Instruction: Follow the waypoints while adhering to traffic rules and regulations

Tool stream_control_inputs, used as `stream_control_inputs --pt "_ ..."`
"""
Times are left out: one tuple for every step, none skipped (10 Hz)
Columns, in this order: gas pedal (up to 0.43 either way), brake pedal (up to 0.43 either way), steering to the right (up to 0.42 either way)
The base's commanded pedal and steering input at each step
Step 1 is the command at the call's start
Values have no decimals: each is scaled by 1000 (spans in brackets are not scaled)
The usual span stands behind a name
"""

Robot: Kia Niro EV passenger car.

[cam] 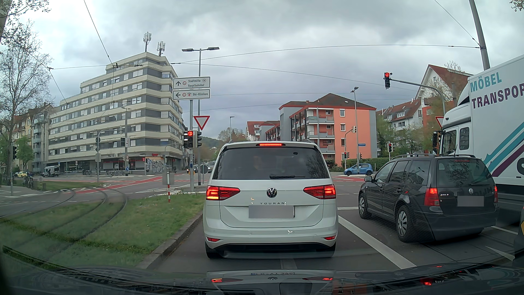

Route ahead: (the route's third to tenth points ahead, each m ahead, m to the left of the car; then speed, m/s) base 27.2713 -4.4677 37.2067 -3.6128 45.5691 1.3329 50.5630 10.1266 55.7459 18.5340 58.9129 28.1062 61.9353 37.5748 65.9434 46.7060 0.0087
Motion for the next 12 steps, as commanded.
stream_control_inputs --pt "0 244 -26" --pt "0 238 -25" --pt "0 244 -26" --pt "0 244 -25" --pt "0 244 -25" --pt "0 244 -25" --pt "0 244 -25" --pt "0 244 -25" --pt "0 244 -26" --pt "0 244 -26" --pt "0 244 -25" --pt "0 244 -26"
